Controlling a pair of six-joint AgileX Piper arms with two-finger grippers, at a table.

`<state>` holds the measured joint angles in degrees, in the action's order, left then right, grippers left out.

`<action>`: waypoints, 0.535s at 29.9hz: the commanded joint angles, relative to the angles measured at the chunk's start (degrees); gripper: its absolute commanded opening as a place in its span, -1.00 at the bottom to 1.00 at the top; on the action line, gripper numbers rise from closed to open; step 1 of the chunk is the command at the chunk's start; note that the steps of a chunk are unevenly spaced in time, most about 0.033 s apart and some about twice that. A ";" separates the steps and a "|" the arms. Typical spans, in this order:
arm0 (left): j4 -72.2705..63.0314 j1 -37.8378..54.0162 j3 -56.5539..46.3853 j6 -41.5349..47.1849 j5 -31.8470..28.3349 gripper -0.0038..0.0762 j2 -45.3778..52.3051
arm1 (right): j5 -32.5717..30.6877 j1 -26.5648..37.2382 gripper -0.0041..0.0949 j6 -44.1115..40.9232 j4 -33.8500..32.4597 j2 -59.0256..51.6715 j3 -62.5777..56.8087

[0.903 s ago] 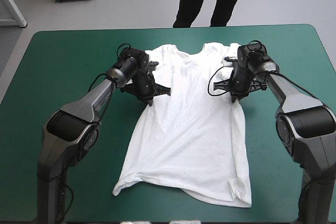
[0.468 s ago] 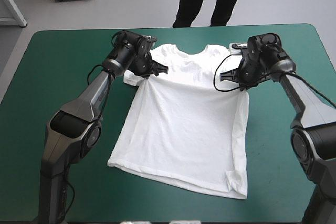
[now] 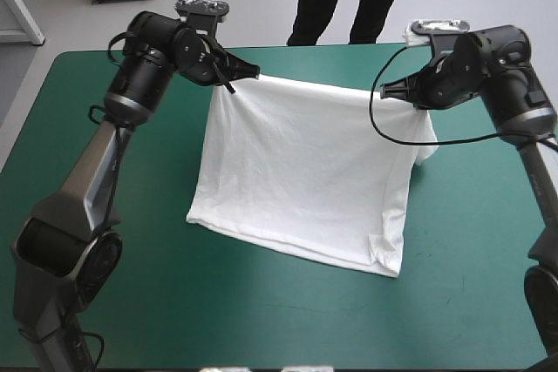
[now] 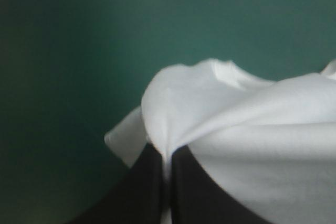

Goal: Fold the cloth

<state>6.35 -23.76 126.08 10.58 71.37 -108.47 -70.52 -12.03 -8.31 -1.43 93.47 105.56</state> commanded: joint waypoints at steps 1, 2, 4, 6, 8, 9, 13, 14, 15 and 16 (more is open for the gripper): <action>0.97 0.01 2.07 0.01 2.43 -0.93 7.75 | 0.28 0.51 -0.95 0.94 -0.42 -5.08 6.73; 1.21 0.01 2.07 -0.08 2.31 -0.93 9.20 | -0.33 0.51 -0.95 0.94 -0.42 -5.52 8.25; 1.84 0.01 2.07 -0.08 2.17 -0.93 11.26 | -0.99 0.51 -0.95 0.94 -0.42 -6.11 10.56; 2.99 0.01 2.07 -0.08 1.74 -0.93 13.14 | -0.99 0.51 -0.95 0.94 -0.32 -6.70 12.22; 3.60 0.01 2.07 -0.08 1.27 -0.93 14.92 | -0.99 0.51 -0.95 0.94 0.23 -7.34 12.81; 4.04 0.01 2.07 -0.08 0.86 -0.93 15.60 | -0.99 0.51 -0.95 0.94 0.39 -7.61 13.06; 5.72 0.01 2.07 -0.08 -0.79 -0.93 16.63 | -0.99 0.51 -0.95 1.16 0.49 -7.77 13.06; 5.72 0.01 2.07 -0.08 -1.52 -0.93 16.63 | -0.73 0.51 -0.95 1.16 0.49 -7.66 13.06; 5.86 0.01 2.07 -0.08 -2.35 -0.93 16.50 | 0.07 0.51 -0.95 1.16 0.38 -7.43 13.06; 5.96 0.01 2.07 -0.08 -3.56 -0.93 16.28 | 0.94 0.51 -0.95 1.36 0.14 -7.16 13.06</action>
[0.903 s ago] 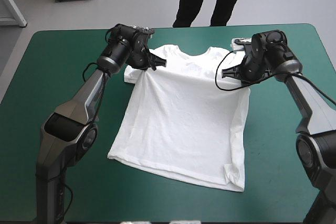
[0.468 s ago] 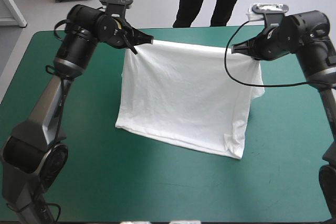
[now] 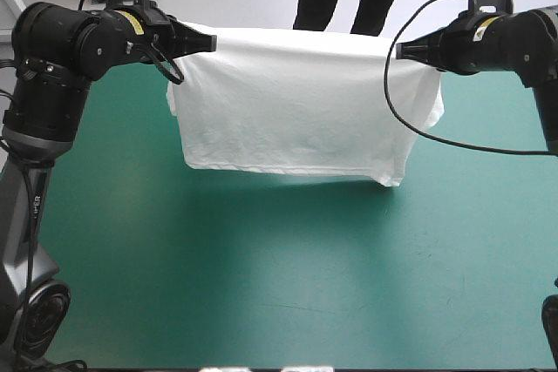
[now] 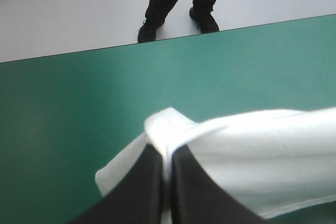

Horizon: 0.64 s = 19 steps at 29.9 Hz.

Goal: Fold the cloth

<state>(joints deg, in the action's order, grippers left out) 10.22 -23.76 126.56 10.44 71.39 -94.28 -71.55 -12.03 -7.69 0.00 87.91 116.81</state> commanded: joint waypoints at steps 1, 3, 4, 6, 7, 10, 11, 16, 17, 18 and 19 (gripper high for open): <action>2.09 0.01 1.59 -0.05 -5.15 -0.93 1.82 | 3.47 0.51 -0.95 0.91 -1.77 -1.36 1.81; 2.42 0.01 1.59 -0.95 -8.63 -0.93 1.03 | 7.33 0.51 -0.95 1.38 -2.85 -0.74 1.81; 3.14 0.01 1.59 -1.24 -10.58 -0.93 0.37 | 9.69 0.51 -0.95 1.50 -3.41 -0.31 1.81; 4.92 0.01 1.59 -1.24 -13.79 -0.93 -0.72 | 13.79 0.51 -0.95 1.64 -5.28 0.92 1.81; 5.68 0.01 1.59 -1.24 -15.72 -0.93 -1.45 | 15.32 0.61 -0.95 1.64 -6.13 1.53 1.81; 8.56 0.01 1.59 -1.24 -19.88 -0.93 -3.87 | 19.89 0.59 -0.95 0.51 -9.64 4.00 1.81; 9.61 0.01 1.59 -1.13 -21.33 -0.93 -4.79 | 21.87 0.59 -0.95 -0.13 -10.57 4.80 1.81; 14.22 0.01 1.85 -0.75 -31.10 -0.93 -8.51 | 28.18 0.59 -0.95 -0.13 -12.14 8.48 3.49; 15.02 0.01 2.23 -0.15 -32.26 -0.93 -9.21 | 28.51 0.59 -0.95 -0.13 -12.14 9.20 4.35; 15.21 0.15 2.59 0.38 -32.61 -0.93 -9.84 | 28.69 0.59 -0.95 -0.13 -12.14 10.03 5.30; 14.51 0.84 3.21 0.98 -33.12 -0.93 -10.37 | 28.96 0.59 -0.95 -0.13 -12.14 10.87 6.65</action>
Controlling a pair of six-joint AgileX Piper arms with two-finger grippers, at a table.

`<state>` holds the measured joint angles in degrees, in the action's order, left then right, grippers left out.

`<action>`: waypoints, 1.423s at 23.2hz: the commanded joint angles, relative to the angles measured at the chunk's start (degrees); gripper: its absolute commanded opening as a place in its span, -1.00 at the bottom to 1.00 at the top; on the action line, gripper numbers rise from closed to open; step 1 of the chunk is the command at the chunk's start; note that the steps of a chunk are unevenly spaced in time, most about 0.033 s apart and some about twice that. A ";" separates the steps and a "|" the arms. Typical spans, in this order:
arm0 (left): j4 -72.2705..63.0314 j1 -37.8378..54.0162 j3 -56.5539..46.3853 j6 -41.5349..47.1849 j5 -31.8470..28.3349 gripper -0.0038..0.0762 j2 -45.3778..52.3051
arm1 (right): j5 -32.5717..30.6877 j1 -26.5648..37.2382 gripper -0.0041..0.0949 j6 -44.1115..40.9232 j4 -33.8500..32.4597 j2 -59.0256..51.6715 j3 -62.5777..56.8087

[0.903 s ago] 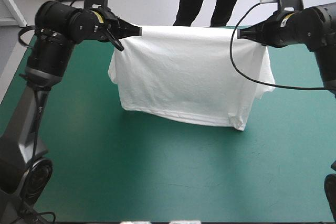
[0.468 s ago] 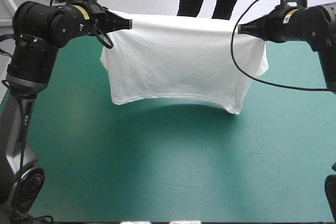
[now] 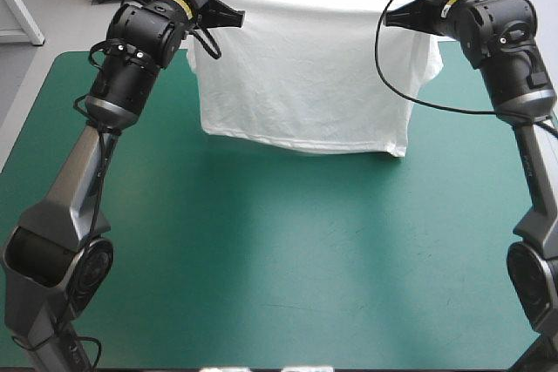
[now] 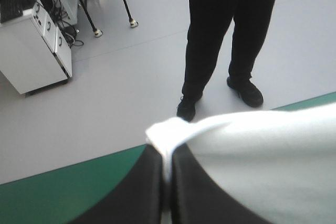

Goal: Fold the cloth

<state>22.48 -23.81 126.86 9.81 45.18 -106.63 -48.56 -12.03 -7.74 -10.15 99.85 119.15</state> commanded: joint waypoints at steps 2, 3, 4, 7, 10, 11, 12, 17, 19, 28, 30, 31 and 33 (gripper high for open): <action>0.99 1.96 3.73 1.61 -6.94 -0.93 0.90 | 6.37 0.59 -0.95 -0.37 -2.00 0.34 7.01; 0.52 2.70 4.04 1.61 -6.94 -0.93 0.46 | 6.25 0.59 -0.95 -0.62 -2.00 0.90 8.10; -0.57 3.34 4.11 1.61 -6.94 -0.93 0.19 | 5.96 0.59 -0.95 -0.75 -1.90 1.37 8.92; -6.98 6.04 4.27 1.50 -3.86 -0.93 -0.78 | 0.47 0.59 -0.95 -0.99 -0.55 2.71 9.03; -8.72 6.83 4.27 1.35 6.84 -0.93 -3.69 | -9.15 0.59 -0.95 -0.99 2.87 5.77 9.03; -9.55 6.83 4.27 1.47 11.81 -0.93 -5.63 | -13.31 0.59 -0.95 -1.12 4.78 7.52 8.79; -10.42 6.83 4.27 1.56 13.17 -0.93 -6.47 | -14.48 0.59 -0.95 -1.12 5.57 8.16 8.65; -15.64 6.83 0.76 0.90 22.59 -0.93 -8.41 | -19.81 0.59 -0.95 -0.43 8.81 9.05 -1.00; -16.13 6.72 -3.48 0.90 22.70 -0.93 -7.27 | -19.41 0.45 -0.95 1.29 11.84 8.48 -5.92; -16.74 2.03 -49.19 4.43 2.59 -0.93 14.36 | -8.27 -4.14 -0.95 1.65 11.40 -6.09 -38.51; -17.28 1.82 -53.58 4.78 2.92 -0.93 17.29 | -7.75 -4.58 -0.95 1.01 11.40 -8.76 -43.71; -17.51 1.82 -55.41 5.26 3.21 -0.93 18.28 | -7.52 -4.68 -0.95 0.70 11.27 -9.81 -45.76; -18.76 1.77 -59.15 5.61 3.44 -0.93 20.70 | -6.83 -4.68 -0.95 0.56 12.29 -12.44 -50.82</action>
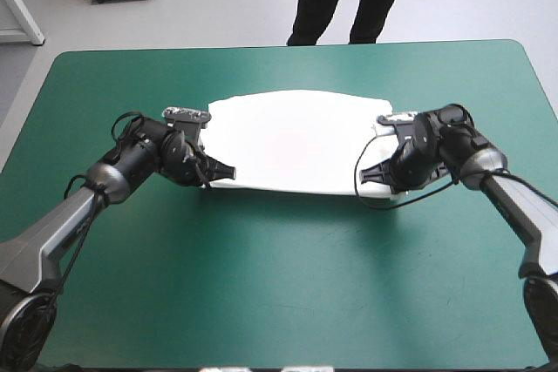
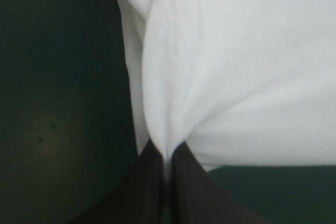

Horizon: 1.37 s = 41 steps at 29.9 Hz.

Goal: Fold the cloth

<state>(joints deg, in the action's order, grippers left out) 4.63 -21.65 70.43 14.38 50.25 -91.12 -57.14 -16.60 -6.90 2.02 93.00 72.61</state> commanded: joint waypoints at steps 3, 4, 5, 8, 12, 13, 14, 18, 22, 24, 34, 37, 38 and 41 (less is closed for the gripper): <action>-2.05 -0.39 -8.25 1.03 -1.53 -0.93 8.80 | 2.65 -0.10 -0.95 -0.28 1.77 -9.66 -11.14; -2.54 -0.39 -10.32 1.03 -1.53 -0.93 10.01 | 2.94 -0.10 -0.95 -0.28 2.44 -10.98 -13.18; -3.35 -0.39 -12.41 1.03 -1.53 -0.93 11.12 | 2.96 -0.10 -0.95 -0.28 3.21 -11.95 -14.70; -5.43 -0.39 -18.31 1.03 -1.67 -0.93 13.97 | 3.38 -0.10 -0.95 -0.28 4.55 -15.03 -19.61; -8.87 -0.39 -25.17 1.03 -2.85 -0.93 17.30 | 4.32 -0.10 -0.95 -0.28 8.25 -17.81 -25.31; -9.58 -0.39 -26.63 1.03 -2.85 -0.93 18.02 | 4.58 -0.10 -0.95 -0.28 9.19 -18.17 -26.58; -10.17 -0.39 -27.94 1.03 -2.85 -0.93 18.72 | 4.70 -0.10 -0.95 -0.28 9.75 -18.45 -27.77; -10.90 -0.39 -30.62 1.03 -2.92 -0.93 20.70 | 5.15 -0.10 -0.95 -0.28 11.57 -18.89 -30.11; -11.18 -0.39 -30.51 1.03 -2.89 -0.92 21.47 | 5.02 -0.10 -0.93 0.10 12.08 -19.19 -30.11; -11.90 -0.39 -30.51 0.90 -2.78 -0.88 21.69 | 4.19 -0.10 -0.78 0.21 12.57 -19.32 -29.78; -14.58 -0.39 -23.11 -3.49 6.41 0.27 25.53 | -3.75 -0.10 0.46 1.92 14.81 -21.03 -23.30; -11.47 -0.39 -18.17 -3.49 10.60 0.29 28.23 | -5.93 -0.10 0.43 1.33 13.52 -23.87 -18.96; -10.51 -0.39 -16.39 -3.49 11.83 0.29 29.40 | -6.92 -0.10 0.41 0.89 12.76 -25.06 -17.21; -9.69 -0.39 -11.28 -3.49 14.28 0.28 32.51 | -10.77 -0.10 0.34 -1.03 9.55 -28.36 -12.06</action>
<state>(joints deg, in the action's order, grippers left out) -5.58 -21.87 53.86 10.89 63.00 -62.06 -64.83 -16.78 -6.72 13.51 68.48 55.23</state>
